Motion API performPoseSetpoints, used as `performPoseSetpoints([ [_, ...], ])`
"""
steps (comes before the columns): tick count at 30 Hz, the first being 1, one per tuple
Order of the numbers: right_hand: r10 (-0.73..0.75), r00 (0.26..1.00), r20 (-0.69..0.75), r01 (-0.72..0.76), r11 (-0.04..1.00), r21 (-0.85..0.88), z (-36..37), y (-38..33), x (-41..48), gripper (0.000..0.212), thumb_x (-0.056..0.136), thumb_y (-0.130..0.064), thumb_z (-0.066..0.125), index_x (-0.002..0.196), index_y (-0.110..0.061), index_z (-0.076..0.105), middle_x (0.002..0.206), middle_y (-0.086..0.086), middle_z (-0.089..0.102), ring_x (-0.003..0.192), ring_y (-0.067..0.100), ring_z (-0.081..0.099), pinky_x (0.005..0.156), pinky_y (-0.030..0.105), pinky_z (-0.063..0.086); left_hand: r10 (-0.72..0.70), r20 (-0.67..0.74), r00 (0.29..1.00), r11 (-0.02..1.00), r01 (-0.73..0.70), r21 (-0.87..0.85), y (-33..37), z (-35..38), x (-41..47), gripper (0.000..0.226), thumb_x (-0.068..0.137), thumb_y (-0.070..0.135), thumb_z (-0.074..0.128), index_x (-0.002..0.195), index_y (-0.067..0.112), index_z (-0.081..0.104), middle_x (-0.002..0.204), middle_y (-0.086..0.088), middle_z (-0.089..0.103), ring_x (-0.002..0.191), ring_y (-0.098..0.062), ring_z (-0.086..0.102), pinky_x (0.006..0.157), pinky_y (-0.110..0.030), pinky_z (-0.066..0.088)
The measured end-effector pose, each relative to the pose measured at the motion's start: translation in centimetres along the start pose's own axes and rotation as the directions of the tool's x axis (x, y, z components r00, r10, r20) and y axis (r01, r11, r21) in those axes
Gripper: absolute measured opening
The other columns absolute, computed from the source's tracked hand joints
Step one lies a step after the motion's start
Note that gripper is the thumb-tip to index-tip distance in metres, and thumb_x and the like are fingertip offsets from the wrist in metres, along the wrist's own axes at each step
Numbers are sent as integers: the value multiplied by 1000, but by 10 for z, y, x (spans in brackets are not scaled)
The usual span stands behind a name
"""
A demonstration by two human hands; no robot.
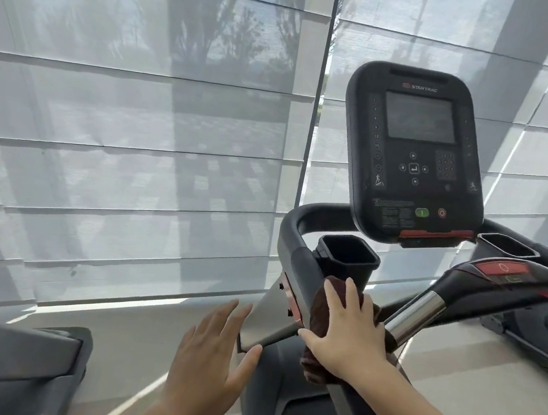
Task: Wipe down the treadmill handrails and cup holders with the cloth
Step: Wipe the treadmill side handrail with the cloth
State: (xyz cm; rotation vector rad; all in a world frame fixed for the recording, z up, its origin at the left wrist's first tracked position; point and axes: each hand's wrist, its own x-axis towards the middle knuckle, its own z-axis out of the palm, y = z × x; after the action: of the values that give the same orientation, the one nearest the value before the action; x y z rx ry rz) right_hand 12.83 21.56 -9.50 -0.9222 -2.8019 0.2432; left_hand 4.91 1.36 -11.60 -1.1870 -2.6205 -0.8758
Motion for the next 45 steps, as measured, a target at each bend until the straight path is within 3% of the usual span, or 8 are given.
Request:
performPoseSetpoints([
  [3, 46, 997, 65, -47, 999, 12, -2, -1, 5, 102, 75, -58, 61, 145, -31, -7, 157, 10, -7, 141, 39, 8, 107, 54, 31, -18, 1, 1000, 1000, 18, 9, -3, -2, -5, 70, 77, 67, 15, 141, 39, 20, 150, 18, 23, 138, -3, 20, 110, -27, 21],
  [8, -4, 998, -68, 8, 998, 63, -6, -4, -3, 80, 82, -37, 61, 145, -23, 14, 149, 12, 23, 130, 35, 31, 99, 47, 43, -37, 41, 998, 997, 34, 71, -14, -11, -26, 69, 78, 66, 16, 141, 38, 21, 149, 17, 26, 137, -4, 23, 110, -25, 21],
  [17, -201, 968, -153, 226, 959, 173, -31, -33, -39, 64, 83, -23, 65, 139, -18, 35, 136, 8, 44, 114, 32, 47, 96, 46, 43, -180, -15, 984, 976, 181, 118, -51, -58, -103, 56, 88, 56, 35, 140, 38, 24, 148, 18, 26, 135, -2, 23, 109, -25, 23],
  [22, -381, 919, -101, 381, 791, 479, -33, -119, -94, 55, 79, -22, 69, 128, -31, 45, 120, -5, 54, 109, 18, 51, 91, 30, 40, -283, -104, 953, 943, 297, 148, -66, -112, -177, 56, 88, 56, 36, 140, 37, 25, 149, 18, 24, 136, -1, 20, 113, -28, 21],
  [26, -528, 847, -63, 452, 653, 607, -19, -189, -160, 63, 79, -23, 68, 134, -33, 40, 127, -11, 51, 113, 9, 48, 97, 27, 39, -364, -204, 909, 903, 398, 161, -68, -165, -248, 58, 86, 60, 32, 139, 38, 27, 149, 18, 24, 136, 0, 19, 114, -33, 22],
  [31, -667, 737, -111, 535, 475, 698, -16, -276, -271, 60, 78, -23, 70, 130, -39, 44, 119, -19, 53, 102, -5, 46, 80, 0, 31, -461, -324, 826, 815, 538, 213, -64, -238, -369, 62, 83, 63, 23, 139, 38, 28, 149, 18, 25, 138, 0, 16, 114, -32, 18],
  [37, -797, 582, -161, 588, 276, 760, -14, -364, -403, 60, 77, -25, 71, 130, -38, 44, 122, -17, 53, 112, 2, 48, 96, 24, 39, -544, -409, 733, 700, 665, 261, -62, -301, -507, 55, 87, 59, 31, 136, 36, 33, 144, 18, 34, 135, 1, 24, 113, -37, 28],
  [45, -873, 457, -172, 618, 173, 767, -2, -440, -493, 62, 80, -28, 69, 134, -38, 40, 126, -20, 49, 113, -2, 46, 96, 22, 41, -606, -473, 640, 616, 753, 230, -84, -348, -603, 49, 86, 57, 35, 130, 34, 40, 132, 19, 46, 122, -2, 41, 104, -30, 36],
])
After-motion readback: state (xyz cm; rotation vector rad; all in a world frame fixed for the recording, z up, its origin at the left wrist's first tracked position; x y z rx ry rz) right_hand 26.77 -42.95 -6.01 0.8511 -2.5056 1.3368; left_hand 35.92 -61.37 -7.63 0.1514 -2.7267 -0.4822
